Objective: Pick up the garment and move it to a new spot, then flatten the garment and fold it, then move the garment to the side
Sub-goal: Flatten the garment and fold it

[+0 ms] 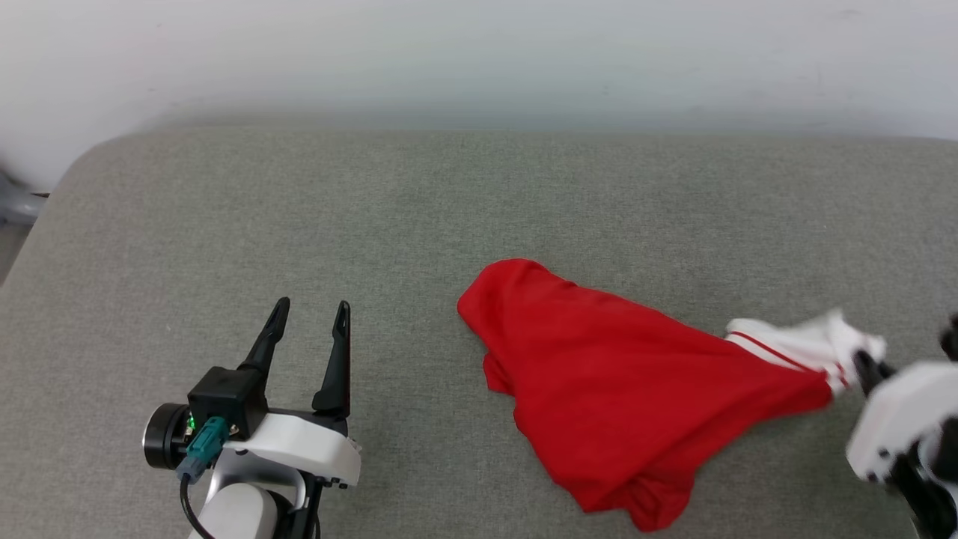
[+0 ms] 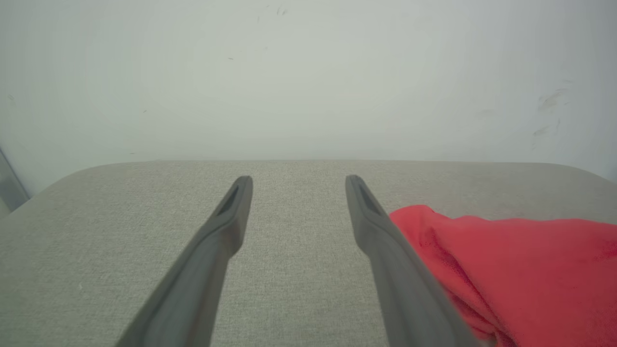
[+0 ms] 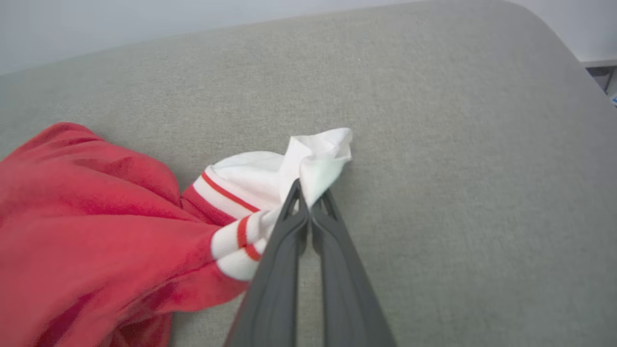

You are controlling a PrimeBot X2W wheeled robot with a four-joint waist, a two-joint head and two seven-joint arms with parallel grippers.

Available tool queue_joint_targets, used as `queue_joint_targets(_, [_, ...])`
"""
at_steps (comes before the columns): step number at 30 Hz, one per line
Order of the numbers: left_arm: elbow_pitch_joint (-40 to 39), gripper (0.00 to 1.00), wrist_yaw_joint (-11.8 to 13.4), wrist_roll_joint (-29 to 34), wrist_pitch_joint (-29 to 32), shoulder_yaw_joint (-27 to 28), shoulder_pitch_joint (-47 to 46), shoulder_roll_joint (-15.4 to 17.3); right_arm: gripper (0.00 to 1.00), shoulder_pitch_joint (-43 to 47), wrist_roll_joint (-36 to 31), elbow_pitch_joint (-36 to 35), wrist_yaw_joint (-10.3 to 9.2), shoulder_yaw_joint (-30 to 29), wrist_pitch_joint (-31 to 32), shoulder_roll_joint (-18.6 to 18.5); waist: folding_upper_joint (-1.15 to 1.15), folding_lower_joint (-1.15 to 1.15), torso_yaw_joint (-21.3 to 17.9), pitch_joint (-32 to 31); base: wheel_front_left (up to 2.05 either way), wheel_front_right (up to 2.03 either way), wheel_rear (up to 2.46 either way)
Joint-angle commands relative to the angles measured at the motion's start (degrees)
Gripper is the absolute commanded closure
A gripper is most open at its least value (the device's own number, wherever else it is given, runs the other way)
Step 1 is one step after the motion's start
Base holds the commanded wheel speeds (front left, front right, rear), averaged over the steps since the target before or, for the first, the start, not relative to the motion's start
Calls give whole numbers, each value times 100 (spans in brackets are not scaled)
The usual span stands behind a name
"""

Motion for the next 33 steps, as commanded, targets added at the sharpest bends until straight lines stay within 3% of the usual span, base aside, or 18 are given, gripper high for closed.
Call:
queue_joint_targets(1, [6, 0, -14, 25, -14, 21, 54, -14, 100, 135, -18, -6, -4, -131, -50, 40, 0, 0, -30, -10, 0, 0, 0])
queue_joint_targets(7, [39, 0, -37, 22, -14, 49, 97, -21, 96, 975, 143, 673, -4, -970, -376, 189, 0, 0, -71, -9, 0, 0, 0])
queue_joint_targets(8, [49, 0, -38, 17, -14, 57, 96, -15, 37, 1042, 271, 873, -4, -983, -476, 192, 0, 0, -76, -7, 0, 0, 0])
queue_joint_targets(9, [62, 0, -37, 6, -14, 66, 96, -13, 0, 1081, 341, 1062, -4, -976, -579, 189, 0, 0, -80, -5, 0, 0, 0])
queue_joint_targets(14, [115, 0, -39, -11, -14, 80, 135, 11, 0, 936, 583, 1591, -4, -1007, -1683, 176, 0, 0, -67, -49, 0, 0, 0])
queue_joint_targets(22, [173, 0, 34, -32, -14, 88, 278, -16, 0, 748, 355, 1485, -4, -843, -3473, 179, 0, 0, 8, -277, 0, 0, 0])
queue_joint_targets(28, [177, 0, 104, -32, -14, 88, 464, -23, 0, 955, 91, 1111, -4, -280, -4057, 179, 0, 0, 38, -501, 0, 0, 0])
queue_joint_targets(33, [152, 0, 165, -30, 18, 73, 615, 22, 0, 1142, -166, 576, -4, 320, -4065, 179, 0, 0, -3, -637, 0, 0, 0])
